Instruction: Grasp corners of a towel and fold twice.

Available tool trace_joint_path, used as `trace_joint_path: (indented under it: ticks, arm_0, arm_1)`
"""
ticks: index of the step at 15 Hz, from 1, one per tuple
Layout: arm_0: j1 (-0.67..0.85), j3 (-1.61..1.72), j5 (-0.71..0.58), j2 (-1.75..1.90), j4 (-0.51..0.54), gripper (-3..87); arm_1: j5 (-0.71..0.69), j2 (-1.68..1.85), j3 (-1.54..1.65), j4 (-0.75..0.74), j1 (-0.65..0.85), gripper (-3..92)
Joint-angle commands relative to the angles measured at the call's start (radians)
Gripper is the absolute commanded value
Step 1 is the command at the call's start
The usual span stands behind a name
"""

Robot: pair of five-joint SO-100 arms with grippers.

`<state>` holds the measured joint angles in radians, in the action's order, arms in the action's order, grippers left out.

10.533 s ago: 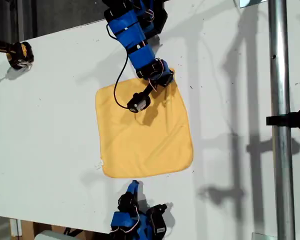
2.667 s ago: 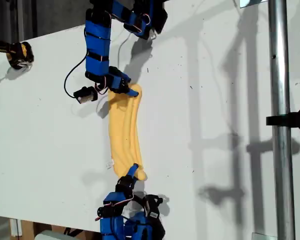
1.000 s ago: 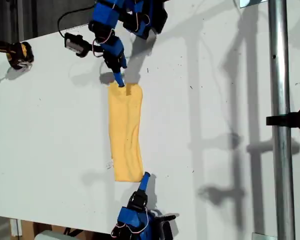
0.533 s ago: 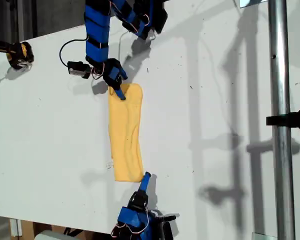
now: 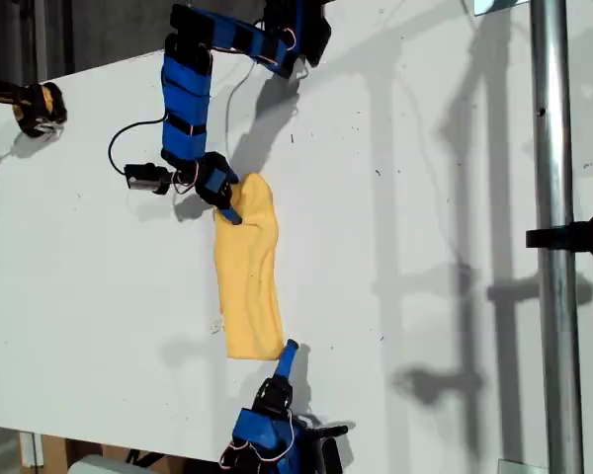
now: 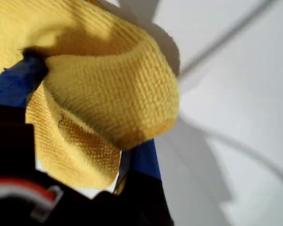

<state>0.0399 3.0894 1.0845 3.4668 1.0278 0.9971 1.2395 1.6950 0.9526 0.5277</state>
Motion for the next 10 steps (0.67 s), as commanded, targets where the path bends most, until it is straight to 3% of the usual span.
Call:
trace_joint_path:
  ticks: [1, 2, 3, 4, 6, 10]
  arm_0:
    - [-0.003, -0.009, 0.012, 0.005, 0.017, 16.2]
    - [-0.003, -0.009, 0.011, 0.005, 0.017, 16.1]
    - [0.0, -0.009, 0.008, 0.005, 0.018, 16.0]
    - [0.002, -0.009, 0.008, 0.005, 0.02, 15.9]
    - [0.0, -0.009, 0.006, 0.005, 0.023, 15.8]
    - [0.005, -0.009, -0.006, 0.005, 0.018, 15.7]
  arm_1:
    - [-0.043, -0.083, -0.178, 0.028, -0.032, 27.3]
    - [-0.063, -0.109, -0.229, 0.055, -0.032, 23.3]
    - [-0.066, -0.117, -0.252, 0.078, -0.034, 8.1]
    - [-0.071, -0.114, -0.252, 0.091, -0.031, 1.3]
    - [-0.092, -0.094, -0.252, 0.193, -0.031, 0.0]
    - [-0.107, 0.11, -0.149, 0.563, -0.06, 0.0]
